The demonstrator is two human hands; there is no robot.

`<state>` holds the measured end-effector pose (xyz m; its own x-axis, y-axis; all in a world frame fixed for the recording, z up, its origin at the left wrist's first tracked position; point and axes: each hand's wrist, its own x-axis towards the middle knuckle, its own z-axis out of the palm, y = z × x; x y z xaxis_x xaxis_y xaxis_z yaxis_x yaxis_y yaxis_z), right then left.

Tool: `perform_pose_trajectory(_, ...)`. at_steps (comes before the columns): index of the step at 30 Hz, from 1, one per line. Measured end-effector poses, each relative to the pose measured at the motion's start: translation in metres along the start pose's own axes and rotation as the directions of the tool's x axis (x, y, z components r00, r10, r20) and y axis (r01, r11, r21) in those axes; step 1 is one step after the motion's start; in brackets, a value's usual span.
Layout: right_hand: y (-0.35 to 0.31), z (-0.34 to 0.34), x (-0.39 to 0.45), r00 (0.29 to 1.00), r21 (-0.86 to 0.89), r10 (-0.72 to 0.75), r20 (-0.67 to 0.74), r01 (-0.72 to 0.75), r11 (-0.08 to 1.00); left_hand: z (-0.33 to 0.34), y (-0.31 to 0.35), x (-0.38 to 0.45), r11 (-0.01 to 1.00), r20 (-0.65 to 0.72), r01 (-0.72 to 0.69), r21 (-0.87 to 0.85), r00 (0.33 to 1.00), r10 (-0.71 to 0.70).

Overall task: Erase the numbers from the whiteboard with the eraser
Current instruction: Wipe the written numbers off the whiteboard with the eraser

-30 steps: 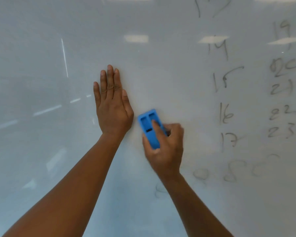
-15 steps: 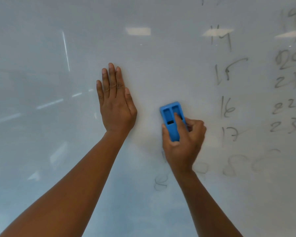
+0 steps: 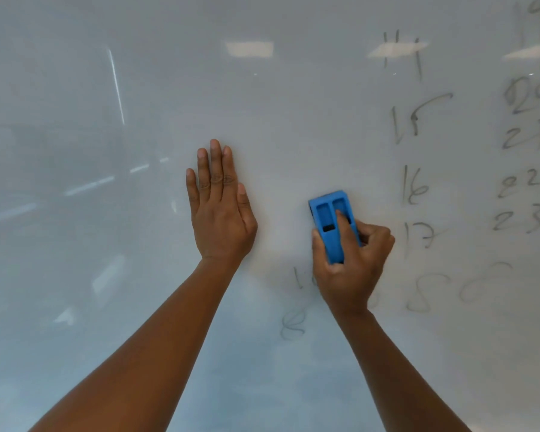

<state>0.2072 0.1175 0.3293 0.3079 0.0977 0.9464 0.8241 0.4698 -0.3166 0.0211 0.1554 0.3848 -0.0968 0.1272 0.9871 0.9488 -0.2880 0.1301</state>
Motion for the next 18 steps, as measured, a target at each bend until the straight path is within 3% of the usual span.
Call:
perform_pose_trajectory(2,-0.009,0.009,-0.004,0.998,0.031,-0.064,0.016,0.064,0.997,0.002,0.0,-0.001,1.0,-0.008,-0.009,0.005,1.0,0.009)
perform_pose_trajectory(6,-0.015,0.01,-0.053,0.943,0.072,-0.255,0.213,0.246,0.967,0.003,-0.001,-0.001,1.0,-0.037,-0.021,0.0,0.999,0.021)
perform_pose_trajectory(10,0.017,-0.012,-0.092,0.926,0.071,-0.242,0.29,0.231,0.97,0.003,-0.003,-0.001,1.0,-0.057,-0.023,-0.005,0.998,0.022)
perform_pose_trajectory(14,0.05,-0.032,-0.078,0.97,0.044,-0.124,0.209,0.117,0.992,0.004,-0.001,-0.002,1.0,-0.057,-0.014,0.0,0.998,0.014)
perform_pose_trajectory(18,0.042,-0.023,-0.043,0.998,0.034,-0.015,0.054,0.013,0.999,0.005,-0.001,-0.001,1.0,-0.058,-0.003,0.003,0.998,0.003)
